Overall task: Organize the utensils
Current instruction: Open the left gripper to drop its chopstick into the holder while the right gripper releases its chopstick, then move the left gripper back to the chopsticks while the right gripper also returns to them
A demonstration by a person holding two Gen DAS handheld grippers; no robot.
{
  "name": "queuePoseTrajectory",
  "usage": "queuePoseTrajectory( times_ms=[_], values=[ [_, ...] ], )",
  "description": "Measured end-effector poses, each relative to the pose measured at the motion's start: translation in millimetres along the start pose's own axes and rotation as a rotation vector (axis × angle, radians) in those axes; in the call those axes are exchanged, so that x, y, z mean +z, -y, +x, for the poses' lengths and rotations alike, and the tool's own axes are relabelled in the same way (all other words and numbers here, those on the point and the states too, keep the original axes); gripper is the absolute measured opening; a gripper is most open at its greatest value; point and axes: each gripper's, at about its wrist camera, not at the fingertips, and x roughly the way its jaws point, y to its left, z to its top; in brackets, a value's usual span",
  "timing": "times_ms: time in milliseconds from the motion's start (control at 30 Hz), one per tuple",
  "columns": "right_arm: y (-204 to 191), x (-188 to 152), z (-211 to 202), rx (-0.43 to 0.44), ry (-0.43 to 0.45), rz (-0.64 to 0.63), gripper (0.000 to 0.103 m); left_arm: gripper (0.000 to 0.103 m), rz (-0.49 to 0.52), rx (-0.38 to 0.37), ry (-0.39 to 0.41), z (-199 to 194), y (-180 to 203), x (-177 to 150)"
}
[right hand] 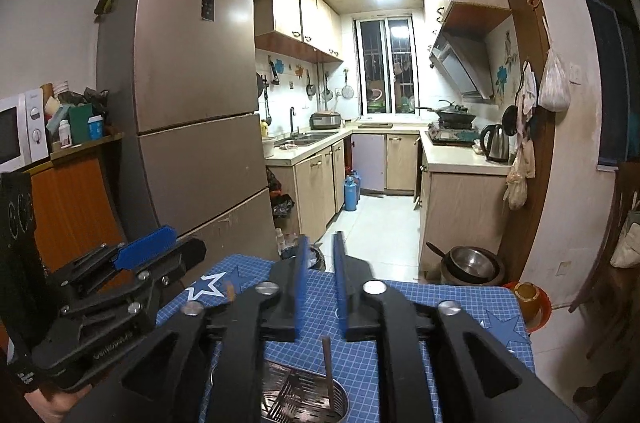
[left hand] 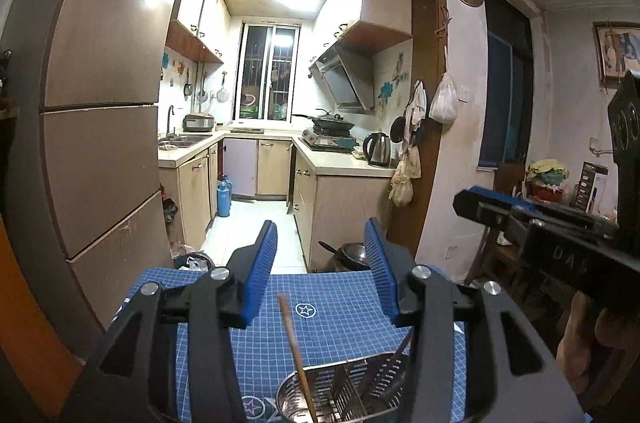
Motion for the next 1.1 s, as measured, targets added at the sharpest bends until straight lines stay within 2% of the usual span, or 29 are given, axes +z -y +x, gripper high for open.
queuePoseTrajectory(
  times_ms=[133, 267, 333, 367, 500, 667, 700, 767, 867, 1000, 1100],
  values=[
    [-6.6, 3.0, -53.7, 0.019, 0.057, -0.007, 0.031, 0.048, 0.029, -0.017, 0.033, -38.1, 5.7, 2.6],
    [-16.9, -24.4, -133.1, 0.054, 0.096, -0.048, 0.033, 0.052, 0.097, -0.041, 0.073, -114.0, 3.1, -19.0],
    [-20.2, -54.0, -172.1, 0.067, 0.1, -0.058, 0.035, 0.056, 0.141, -0.045, 0.073, -147.7, -1.6, -40.8],
    [-22.7, -81.2, -197.3, 0.07, 0.097, -0.064, 0.035, 0.056, 0.148, -0.039, 0.07, -159.7, -4.5, -51.2],
    [-28.6, -167.2, -243.6, 0.058, 0.045, -0.053, 0.035, 0.056, 0.125, -0.062, -0.046, -199.8, -27.0, -124.0],
    [-41.9, -263.1, -258.3, 0.019, -0.058, -0.006, 0.035, 0.056, 0.088, -0.114, -0.305, -205.4, -25.2, -232.1],
    [-45.2, -277.2, -260.0, 0.015, -0.076, -0.001, 0.035, 0.056, 0.073, -0.132, -0.328, -207.5, -24.0, -245.2],
    [-50.6, -303.5, -259.7, 0.007, -0.118, 0.01, 0.035, 0.056, 0.068, -0.169, -0.36, -215.2, -14.7, -268.3],
    [-57.0, -327.3, -258.5, 0.01, -0.157, 0.029, 0.035, 0.054, 0.06, -0.201, -0.383, -218.1, -5.1, -284.1],
    [-62.0, -346.3, -256.9, -0.006, -0.19, 0.029, 0.035, 0.035, 0.109, -0.181, -0.397, -216.0, 6.4, -298.8],
    [-61.8, -360.7, -255.9, -0.023, -0.216, 0.035, 0.034, 0.028, 0.122, -0.161, -0.402, -215.8, 8.7, -307.1]
  ],
)
